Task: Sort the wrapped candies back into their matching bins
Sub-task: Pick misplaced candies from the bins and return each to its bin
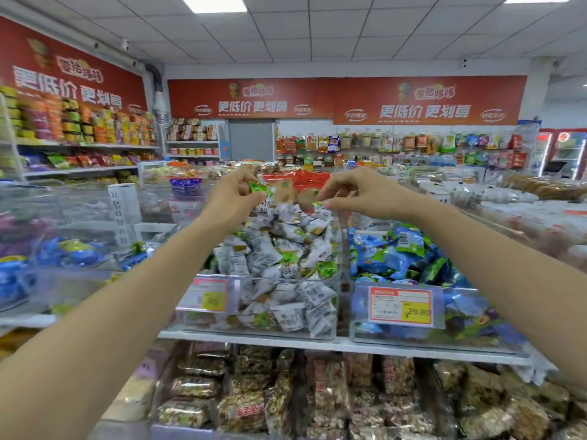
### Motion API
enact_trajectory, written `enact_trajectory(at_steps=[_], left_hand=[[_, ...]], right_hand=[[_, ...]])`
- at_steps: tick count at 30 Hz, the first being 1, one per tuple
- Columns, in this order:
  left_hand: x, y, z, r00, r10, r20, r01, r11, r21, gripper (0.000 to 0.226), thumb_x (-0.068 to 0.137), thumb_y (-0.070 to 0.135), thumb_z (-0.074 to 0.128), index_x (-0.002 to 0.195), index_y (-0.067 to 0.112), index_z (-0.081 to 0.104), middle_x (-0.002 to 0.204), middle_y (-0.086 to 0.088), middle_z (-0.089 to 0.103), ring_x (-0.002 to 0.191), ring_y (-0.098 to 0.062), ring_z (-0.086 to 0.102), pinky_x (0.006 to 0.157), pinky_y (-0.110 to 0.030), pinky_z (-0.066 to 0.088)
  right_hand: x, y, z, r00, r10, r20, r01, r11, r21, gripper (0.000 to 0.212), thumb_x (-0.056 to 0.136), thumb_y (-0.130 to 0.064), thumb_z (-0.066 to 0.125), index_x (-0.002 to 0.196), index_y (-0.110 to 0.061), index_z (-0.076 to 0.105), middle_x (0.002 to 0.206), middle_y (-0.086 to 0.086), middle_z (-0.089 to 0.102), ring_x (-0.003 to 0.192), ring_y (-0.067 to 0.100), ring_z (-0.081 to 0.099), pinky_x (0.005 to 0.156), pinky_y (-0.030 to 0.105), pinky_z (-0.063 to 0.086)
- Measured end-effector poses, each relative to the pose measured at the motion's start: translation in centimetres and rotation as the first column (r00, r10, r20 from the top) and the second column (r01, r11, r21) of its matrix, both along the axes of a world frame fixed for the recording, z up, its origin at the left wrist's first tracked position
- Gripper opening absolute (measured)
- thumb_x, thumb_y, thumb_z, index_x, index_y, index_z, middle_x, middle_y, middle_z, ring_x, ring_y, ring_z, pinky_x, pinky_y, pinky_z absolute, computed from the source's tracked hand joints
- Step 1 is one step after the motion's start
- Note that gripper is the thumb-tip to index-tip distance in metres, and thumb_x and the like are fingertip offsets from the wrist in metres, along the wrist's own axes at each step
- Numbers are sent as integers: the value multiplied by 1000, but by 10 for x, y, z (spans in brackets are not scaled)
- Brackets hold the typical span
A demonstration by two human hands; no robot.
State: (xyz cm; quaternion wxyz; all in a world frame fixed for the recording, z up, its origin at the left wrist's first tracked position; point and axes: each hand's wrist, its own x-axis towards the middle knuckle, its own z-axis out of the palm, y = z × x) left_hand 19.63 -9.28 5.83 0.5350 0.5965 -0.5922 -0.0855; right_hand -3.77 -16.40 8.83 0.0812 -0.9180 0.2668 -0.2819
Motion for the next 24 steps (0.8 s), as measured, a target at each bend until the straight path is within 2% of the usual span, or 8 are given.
enact_trajectory(at_steps=[3, 6, 9, 11, 16, 19, 22, 24], left_hand=[[33, 7, -2, 993, 73, 94, -73, 997, -6, 22, 89, 21, 68, 107, 13, 60, 63, 5, 47, 59, -13, 46, 61, -27, 38], [60, 15, -1, 946, 104, 309, -129, 990, 61, 21, 87, 25, 71, 105, 19, 62, 73, 5, 55, 68, -14, 52, 62, -28, 41], [80, 17, -2, 836, 98, 539, -185, 977, 109, 21, 86, 31, 71, 106, 24, 68, 102, -1, 66, 102, -22, 57, 80, -33, 48], [90, 18, -3, 760, 93, 643, -207, 973, 104, 26, 88, 36, 67, 113, 26, 67, 119, -5, 61, 122, -30, 46, 94, -40, 45], [105, 17, -6, 725, -136, 675, -64, 963, 263, 46, 100, 38, 47, 141, 17, 48, 143, -7, 51, 124, -28, 52, 96, -33, 43], [108, 16, -6, 703, -184, 687, -28, 958, 286, 52, 100, 50, 37, 139, 17, 49, 138, -7, 56, 120, -26, 54, 92, -34, 43], [110, 16, -3, 720, -237, 652, 37, 952, 305, 55, 97, 54, 41, 137, 17, 50, 132, -6, 60, 116, -22, 56, 85, -29, 41], [111, 14, -2, 721, -266, 640, 64, 945, 321, 58, 96, 53, 46, 140, 16, 48, 139, -5, 55, 121, -22, 53, 88, -28, 39]], right_hand=[[36, 10, 0, 998, 45, -40, -44, 999, 24, 17, 90, -25, 67, 105, -17, 70, 99, -3, 70, 89, 7, 65, 75, 16, 51], [65, 13, -1, 992, -23, -127, 31, 998, 61, 25, 88, -30, 68, 111, -20, 67, 109, -2, 66, 96, 10, 64, 77, 19, 47], [91, 17, -7, 918, -141, -372, 153, 988, 4, 36, 88, -35, 68, 120, -22, 62, 127, -4, 55, 102, 10, 55, 84, 25, 40], [102, 20, -9, 870, -200, -451, 210, 977, -29, 30, 86, -31, 70, 115, -22, 66, 131, -3, 52, 101, 10, 52, 84, 26, 38], [96, 22, -2, 851, -287, -440, 363, 926, 99, 20, 81, -36, 75, 97, -25, 68, 119, -2, 62, 103, 16, 59, 86, 32, 49], [96, 31, 1, 907, -269, -324, 338, 924, 180, 35, 85, -41, 69, 116, -27, 64, 114, -15, 55, 99, 3, 53, 86, 24, 43], [109, 30, -3, 911, -280, -303, 352, 911, 216, 67, 87, -49, 62, 145, -28, 37, 140, -15, 40, 128, 11, 42, 109, 35, 33], [122, 20, -10, 865, -301, -401, 406, 889, 209, 77, 89, -52, 58, 152, -26, 23, 154, -6, 30, 138, 18, 34, 111, 34, 27]])
